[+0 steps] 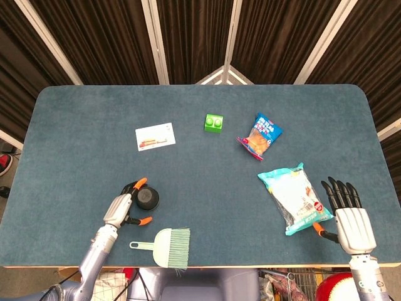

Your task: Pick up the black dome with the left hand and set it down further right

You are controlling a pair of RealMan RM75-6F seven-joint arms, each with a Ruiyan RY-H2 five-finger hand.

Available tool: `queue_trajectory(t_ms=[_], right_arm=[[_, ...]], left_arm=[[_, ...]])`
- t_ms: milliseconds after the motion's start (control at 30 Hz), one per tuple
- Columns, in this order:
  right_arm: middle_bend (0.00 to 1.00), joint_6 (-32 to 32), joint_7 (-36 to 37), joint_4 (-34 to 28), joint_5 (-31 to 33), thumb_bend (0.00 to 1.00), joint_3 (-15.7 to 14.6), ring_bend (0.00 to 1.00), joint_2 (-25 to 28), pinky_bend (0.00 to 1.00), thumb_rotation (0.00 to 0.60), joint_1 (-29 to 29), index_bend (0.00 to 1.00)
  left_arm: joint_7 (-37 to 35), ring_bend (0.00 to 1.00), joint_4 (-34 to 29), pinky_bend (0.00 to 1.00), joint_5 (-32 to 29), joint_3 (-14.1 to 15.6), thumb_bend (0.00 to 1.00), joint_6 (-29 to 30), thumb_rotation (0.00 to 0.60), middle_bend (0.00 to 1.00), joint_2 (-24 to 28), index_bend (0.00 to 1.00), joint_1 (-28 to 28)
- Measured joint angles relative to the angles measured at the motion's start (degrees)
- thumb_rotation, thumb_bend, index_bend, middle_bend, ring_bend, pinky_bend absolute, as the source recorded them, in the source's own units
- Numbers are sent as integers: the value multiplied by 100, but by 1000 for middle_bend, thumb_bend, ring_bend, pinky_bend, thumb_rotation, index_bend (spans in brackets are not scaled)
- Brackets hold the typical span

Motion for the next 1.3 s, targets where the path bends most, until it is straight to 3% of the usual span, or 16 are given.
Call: queue_trajectory(t_ms=[167,333,433,933,1133,1300], right_arm=[[0,-17,20,0,-2,209,2,14,6,0,600,11,0],[0,-32,41,0,8,209,3,14,2,0,600,17,0],[0,-44,62,7,18,209,4,14,-1,0,600,21,0],[0,-119,86,-33,18,209,-4,15,16,0,600,61,0],[0,-162,63,-51,46,208,-2,14,23,0,600,77,0],[0,-180,37,-37,43,209,-31,14,4,0,600,72,0]], left_arm=[[124,0,-45,0,-17,-11,251,55,600,204,-38,27,-28],[185,0,-103,0,-23,-29,437,141,600,323,-53,50,-31],[227,0,-113,0,-80,-54,475,168,600,335,-62,70,-21],[367,0,-771,0,-152,-203,478,346,600,342,437,86,-9],[462,0,-1316,0,-222,-336,478,363,600,347,765,93,-40],[738,0,-2109,0,-362,-628,478,414,600,347,1134,94,-119]])
